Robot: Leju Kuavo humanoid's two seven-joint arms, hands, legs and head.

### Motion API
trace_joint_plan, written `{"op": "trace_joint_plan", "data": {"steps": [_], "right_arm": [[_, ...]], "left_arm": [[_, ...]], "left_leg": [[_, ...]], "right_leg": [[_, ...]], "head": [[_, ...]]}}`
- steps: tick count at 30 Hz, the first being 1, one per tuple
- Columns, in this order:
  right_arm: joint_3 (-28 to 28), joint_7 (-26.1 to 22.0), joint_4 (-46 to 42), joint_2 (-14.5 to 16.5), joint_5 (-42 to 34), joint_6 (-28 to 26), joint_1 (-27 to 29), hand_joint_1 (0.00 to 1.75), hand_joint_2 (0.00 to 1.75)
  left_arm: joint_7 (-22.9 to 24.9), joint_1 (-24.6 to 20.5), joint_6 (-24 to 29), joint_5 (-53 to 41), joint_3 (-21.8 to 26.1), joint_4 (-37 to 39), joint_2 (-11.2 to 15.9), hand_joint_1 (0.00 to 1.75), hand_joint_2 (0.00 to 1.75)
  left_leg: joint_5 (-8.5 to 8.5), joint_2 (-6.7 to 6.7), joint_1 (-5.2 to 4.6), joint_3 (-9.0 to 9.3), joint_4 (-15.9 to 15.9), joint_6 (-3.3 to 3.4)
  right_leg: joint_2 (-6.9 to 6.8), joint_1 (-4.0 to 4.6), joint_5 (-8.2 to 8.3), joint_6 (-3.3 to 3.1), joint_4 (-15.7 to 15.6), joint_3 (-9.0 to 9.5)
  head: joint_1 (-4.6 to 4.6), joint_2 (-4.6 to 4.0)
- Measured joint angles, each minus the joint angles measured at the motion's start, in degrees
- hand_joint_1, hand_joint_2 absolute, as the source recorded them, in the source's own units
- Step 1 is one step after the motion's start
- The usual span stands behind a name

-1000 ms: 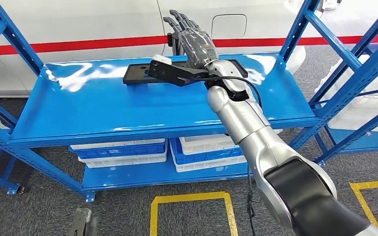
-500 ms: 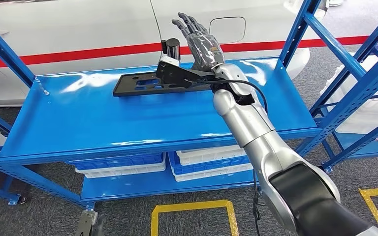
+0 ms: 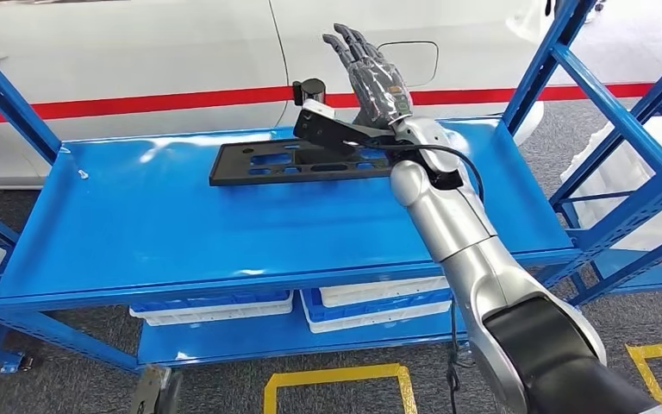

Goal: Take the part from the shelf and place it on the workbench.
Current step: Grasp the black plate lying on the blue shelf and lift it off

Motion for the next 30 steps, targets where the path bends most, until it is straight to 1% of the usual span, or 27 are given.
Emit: {"op": "trace_joint_plan", "data": {"steps": [1,2,3,4,5,6,7,8,9,11,13,18,20,24,30], "right_arm": [[-0.1,-0.1,0.1,-0.1,-0.1,0.0,0.0,0.00,1.75],[-0.1,-0.3,0.2,-0.2,-0.1,-0.1,0.2,0.00,1.75],[-0.2,-0.5,0.3,-0.3,-0.2,-0.1,0.5,0.00,1.75],[-0.2,-0.7,0.4,-0.4,-0.3,-0.3,0.6,0.00,1.75],[-0.3,-0.9,0.6,-0.4,-0.3,-0.4,0.7,0.00,1.75],[-0.3,-1.1,0.7,-0.5,-0.4,-0.6,0.6,0.00,1.75],[-0.4,-1.3,0.8,-0.5,-0.4,-0.7,0.5,0.00,1.75],[-0.4,-1.5,1.0,-0.5,-0.5,-0.9,0.5,0.00,1.75],[-0.4,-1.6,1.1,-0.5,-0.5,-1.1,0.4,0.00,1.75],[-0.4,-1.9,1.5,-0.4,-0.6,-1.3,0.4,0.00,1.75],[-0.4,-2.2,1.8,-0.3,-0.7,-1.6,0.2,0.00,1.75],[-0.4,-2.8,2.5,-0.2,-0.8,-1.9,0.0,0.00,1.75],[-0.4,-3.1,2.8,-0.2,-0.9,-2.0,-0.1,0.00,1.75],[-0.3,-3.5,3.3,-0.2,-1.1,-2.2,-0.4,0.00,1.75],[-0.3,-4.6,4.0,-0.1,-1.4,-2.7,-0.5,0.00,1.75]], "left_arm": [[0.0,-0.1,0.0,0.0,0.0,0.0,0.0,0.00,0.00],[0.1,-0.1,0.0,0.0,0.0,0.0,0.0,0.00,0.00],[0.1,-0.1,-0.1,0.1,0.0,0.0,0.0,0.00,0.00],[0.1,-0.1,-0.1,0.1,0.0,0.0,0.0,0.00,0.00],[0.0,-0.1,-0.2,0.2,0.0,0.0,0.0,0.00,0.00],[0.0,-0.1,-0.1,0.2,0.0,0.0,-0.1,0.00,0.00],[0.0,-0.1,0.0,0.2,0.0,0.0,-0.1,0.00,0.00],[-0.1,-0.2,0.1,0.2,0.0,0.0,0.0,0.00,0.00],[-0.1,-0.3,0.2,0.2,0.0,0.0,0.0,0.00,0.00],[-0.2,-0.3,0.2,0.2,0.0,0.0,0.0,0.00,0.00],[-0.3,-0.4,0.3,0.2,0.0,0.0,0.1,0.00,0.00],[-0.6,-1.0,0.3,0.2,0.0,0.0,0.1,0.00,0.00],[-0.6,-1.0,0.4,0.2,0.0,0.0,0.1,0.00,0.00],[-0.7,-1.1,0.3,0.2,0.0,0.0,0.2,0.00,0.00],[-0.7,-1.1,0.4,0.4,0.0,0.0,0.2,0.00,0.00]], "left_leg": [[-0.26,-0.04,-0.03,0.30,-0.1,0.23],[-0.55,-0.12,-0.05,0.57,0.0,0.35],[-0.85,-0.22,-0.06,0.89,0.0,0.38],[-1.18,-0.34,-0.07,1.25,0.1,0.31],[-1.57,-0.45,-0.05,1.66,0.2,0.17],[-2.03,-0.53,-0.04,2.07,0.3,-0.03],[-2.62,-0.56,-0.17,2.36,0.6,-0.34],[-3.19,-0.58,-0.28,2.54,1.0,-0.66],[-3.69,-0.58,-0.41,2.62,1.3,-0.85],[-4.13,-0.55,-0.44,2.68,1.5,-0.68],[-4.18,-0.36,-0.34,2.85,1.4,-0.36],[-4.31,-0.11,-0.24,3.22,0.7,-0.53],[-4.33,-0.10,-0.20,3.25,0.6,-0.66],[-4.32,-0.10,-0.09,3.27,0.6,-1.51],[-4.28,-0.12,-0.41,3.33,0.6,-1.58]], "right_leg": [[-0.01,-0.02,-1.19,-0.13,4.2,-2.47],[0.00,-0.09,-2.02,-0.11,8.1,-5.03],[0.00,-0.13,-2.10,0.12,10.4,-6.95],[-0.02,-0.22,-1.17,0.57,10.4,-7.76],[-0.05,-0.36,0.68,1.13,8.0,-7.40],[-0.16,-0.54,3.15,1.71,3.8,-6.08],[-0.27,-0.64,5.39,2.06,-0.5,-4.39],[-0.34,-0.73,6.96,2.03,-3.8,-3.04],[-0.39,-0.82,7.81,1.80,-5.7,-2.18],[-0.28,-0.83,7.92,1.18,-6.3,-1.85],[-0.07,-0.70,7.83,0.98,-6.3,-1.87],[0.13,-0.47,7.51,0.47,-6.3,-1.87],[0.13,-0.40,7.46,0.37,-6.3,-1.86],[0.11,-0.29,7.46,0.33,-6.2,-1.81],[0.11,-0.30,7.47,0.33,-6.2,-1.61]], "head": [[0.05,0.00],[0.06,0.00],[0.06,0.00],[0.07,0.00],[0.07,0.00],[0.08,0.00],[0.09,0.00],[0.07,0.00],[0.02,0.00],[-0.05,0.00],[-0.06,0.00],[-0.05,0.00],[-0.05,0.00],[-0.05,0.00],[-0.05,0.00]]}}
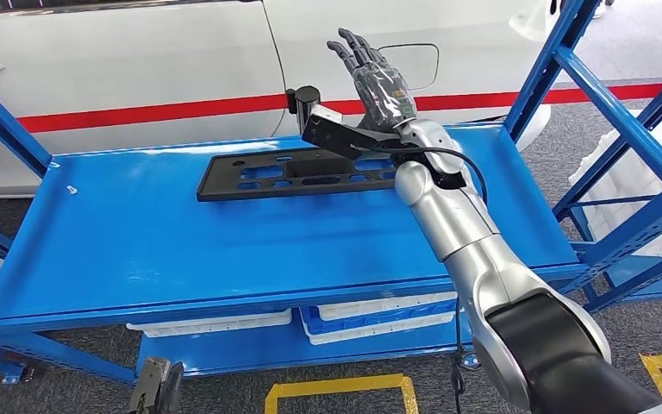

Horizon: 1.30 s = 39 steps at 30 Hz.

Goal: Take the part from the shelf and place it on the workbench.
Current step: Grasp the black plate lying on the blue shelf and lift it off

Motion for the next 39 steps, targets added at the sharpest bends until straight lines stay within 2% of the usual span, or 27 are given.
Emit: {"op": "trace_joint_plan", "data": {"steps": [4,8,18,27,39], "right_arm": [[0.2,-1.1,-0.3,-0.1,0.0,-0.6,0.4,0.00,1.75],[0.5,-1.5,-4.3,-1.0,-0.2,-0.7,3.9,0.00,1.75],[2.5,-1.7,-16.8,-6.1,0.1,-0.6,14.0,0.00,1.75],[4.0,0.9,-26.6,-11.3,1.3,-0.7,23.6,0.00,1.75],[5.2,2.2,-27.8,-12.7,2.3,0.6,26.5,0.00,1.75]], "left_arm": [[-0.1,0.0,0.1,0.1,0.0,0.0,0.0,0.00,0.00],[-0.3,0.1,0.5,0.2,0.0,0.0,0.0,0.00,0.00],[-0.5,0.7,0.7,-0.2,0.0,0.1,-0.1,0.00,0.00],[0.4,1.1,0.1,-1.8,-1.1,0.1,-0.6,0.00,0.00],[0.2,2.4,0.1,-1.3,-1.4,0.1,-2.0,0.00,0.00]], "left_leg": [[0.00,0.00,-0.16,0.03,0.0,0.03],[-0.05,-0.03,-0.22,0.05,0.1,0.08],[-0.15,-0.02,-0.35,0.07,0.1,0.24],[-0.19,-0.02,-0.35,0.06,0.1,0.28],[-0.20,-0.01,-0.35,0.06,0.1,0.30]], "right_leg": [[0.00,-0.03,0.00,0.01,0.0,0.06],[-0.04,-0.04,-0.01,0.02,-0.1,0.14],[-0.04,-0.21,-0.02,0.03,-0.1,0.17],[-0.04,-0.21,-0.02,0.03,-0.1,0.18],[-0.04,-0.22,-0.02,0.03,-0.1,0.18]], "head": [[0.00,0.00],[0.00,0.00],[0.00,0.00],[0.00,0.00],[0.00,0.00]]}}
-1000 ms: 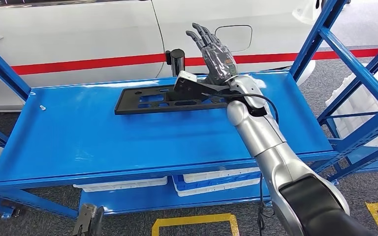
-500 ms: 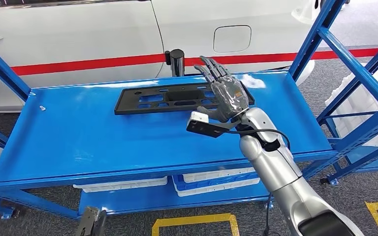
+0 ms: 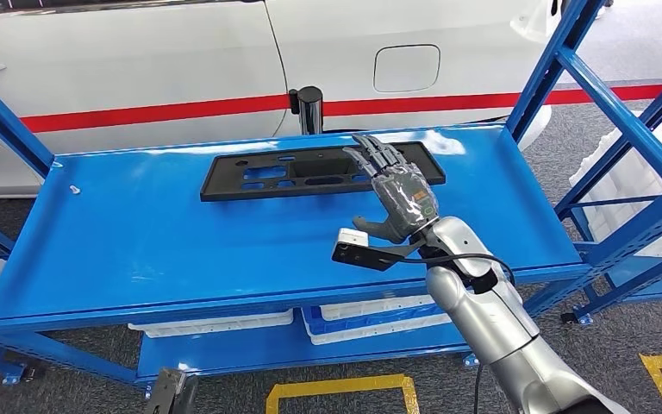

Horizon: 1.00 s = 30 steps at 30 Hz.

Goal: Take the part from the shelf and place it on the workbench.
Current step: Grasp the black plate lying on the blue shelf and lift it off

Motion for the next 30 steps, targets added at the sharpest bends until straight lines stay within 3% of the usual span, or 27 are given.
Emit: {"op": "trace_joint_plan", "data": {"steps": [18,30], "right_arm": [[1.5,2.2,3.0,0.9,3.3,0.0,0.1,0.00,1.75],[1.2,2.5,10.9,5.0,2.8,-1.6,-3.1,0.00,1.75]], "left_arm": [[0.9,1.5,1.3,-0.1,0.0,0.0,-1.2,0.00,0.00],[5.2,4.2,5.2,1.2,0.6,0.3,1.3,0.00,0.00]], "left_leg": [[-0.01,0.00,0.00,-0.09,0.0,0.01],[0.01,0.01,0.01,-0.04,0.0,0.00]], "right_leg": [[0.00,-0.01,0.00,0.00,0.0,0.01],[0.00,0.00,0.00,0.00,0.0,0.02]], "head": [[0.00,0.00],[0.01,0.00]]}}
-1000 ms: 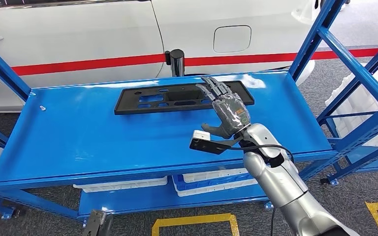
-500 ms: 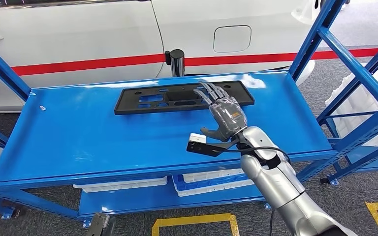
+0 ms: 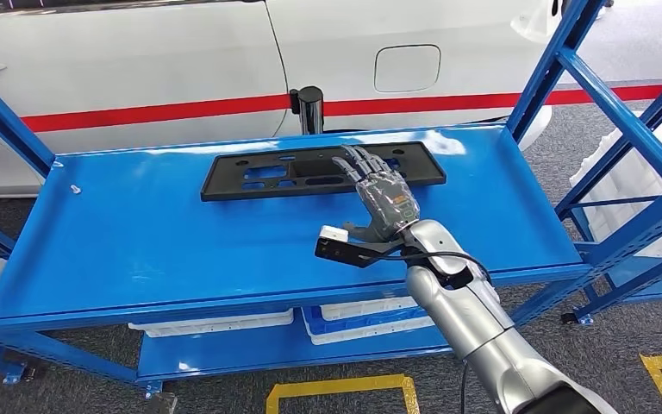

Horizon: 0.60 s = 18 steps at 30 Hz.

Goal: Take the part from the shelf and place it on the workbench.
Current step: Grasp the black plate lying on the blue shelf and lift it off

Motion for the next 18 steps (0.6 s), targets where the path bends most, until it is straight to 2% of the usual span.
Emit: {"op": "trace_joint_plan", "data": {"steps": [12,18], "right_arm": [[-1.3,1.4,5.3,2.4,0.2,-1.3,-2.6,0.00,1.75],[-2.7,3.1,10.5,4.9,1.4,-2.1,-3.9,0.00,1.75]], "left_arm": [[1.4,1.2,1.3,-0.3,0.1,0.2,0.9,0.00,0.00],[2.5,1.4,1.5,-0.3,0.5,0.2,1.3,0.00,0.00]], "left_leg": [[-0.02,-0.01,-0.02,-0.03,0.0,0.01],[-0.02,0.00,-0.01,-0.04,0.0,0.01]], "right_leg": [[0.00,-0.02,0.00,0.00,0.0,0.01],[0.00,-0.01,0.00,0.00,0.0,0.01]], "head": [[-0.01,0.00],[-0.01,0.00]]}}
